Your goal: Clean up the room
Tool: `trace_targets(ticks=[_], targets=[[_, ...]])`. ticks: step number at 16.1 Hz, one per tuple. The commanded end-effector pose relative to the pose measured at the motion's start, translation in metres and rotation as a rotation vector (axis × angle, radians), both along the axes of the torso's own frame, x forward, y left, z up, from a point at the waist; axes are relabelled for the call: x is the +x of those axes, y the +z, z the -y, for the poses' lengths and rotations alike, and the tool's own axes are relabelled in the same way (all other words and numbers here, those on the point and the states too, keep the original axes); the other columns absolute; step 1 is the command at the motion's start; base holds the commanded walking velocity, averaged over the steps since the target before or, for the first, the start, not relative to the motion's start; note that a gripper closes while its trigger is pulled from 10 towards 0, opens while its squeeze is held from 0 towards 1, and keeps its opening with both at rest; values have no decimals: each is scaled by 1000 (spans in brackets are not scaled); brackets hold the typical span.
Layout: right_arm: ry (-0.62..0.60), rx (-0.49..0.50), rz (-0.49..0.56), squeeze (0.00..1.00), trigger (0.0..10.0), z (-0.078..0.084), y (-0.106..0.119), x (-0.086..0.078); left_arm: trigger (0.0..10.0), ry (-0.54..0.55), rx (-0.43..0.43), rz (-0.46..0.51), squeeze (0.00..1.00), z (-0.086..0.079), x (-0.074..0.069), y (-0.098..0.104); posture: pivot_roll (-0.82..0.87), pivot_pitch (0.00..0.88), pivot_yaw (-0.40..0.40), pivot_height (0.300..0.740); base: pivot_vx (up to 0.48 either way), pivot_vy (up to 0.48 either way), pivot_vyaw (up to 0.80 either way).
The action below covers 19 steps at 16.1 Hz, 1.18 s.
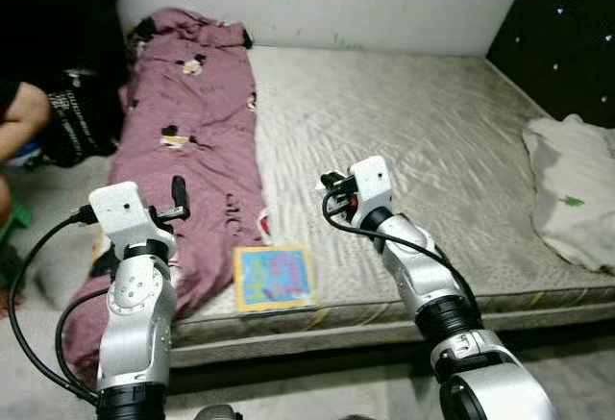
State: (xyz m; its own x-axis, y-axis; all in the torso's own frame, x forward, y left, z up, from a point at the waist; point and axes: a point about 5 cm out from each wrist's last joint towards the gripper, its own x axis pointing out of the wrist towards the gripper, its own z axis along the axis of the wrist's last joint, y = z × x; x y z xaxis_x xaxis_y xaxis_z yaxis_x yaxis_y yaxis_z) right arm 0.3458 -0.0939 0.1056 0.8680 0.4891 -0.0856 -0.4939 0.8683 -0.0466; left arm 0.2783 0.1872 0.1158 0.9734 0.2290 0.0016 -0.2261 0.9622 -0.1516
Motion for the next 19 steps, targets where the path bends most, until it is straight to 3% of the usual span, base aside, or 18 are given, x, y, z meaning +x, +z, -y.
trace_targets(ticks=[1, 6, 9, 18, 19], targets=[[-26, -16, -2, 0, 10000, 13, -1, 1, 10000, -19, -3, -15, 0, 8, 1, -2, 65, 0, -84, 740, 0, 476, 0], [-29, -13, 0, 0, 10000, 12, -2, 0, 10000, -22, 10, -18, 0, 8, 1, -3, 67, 0, -82, 740, 0, 478, 0], [-10, -26, 16, 0, 10000, 11, -2, -1, 10000, -4, 49, 12, 0, 8, 1, 2, 70, 0, -82, 740, 0, 111, 0], [29, -40, 55, 0, 10000, 4, 3, -2, 10000, -6, 92, 8, 0, 1, -3, 1, 74, 0, -85, 740, 0, 0, 774], [37, -37, 57, 0, 10000, 2, 3, -3, 10000, -23, 128, 8, 0, 1, -4, 3, 76, 0, -86, 740, 0, 0, 800]])
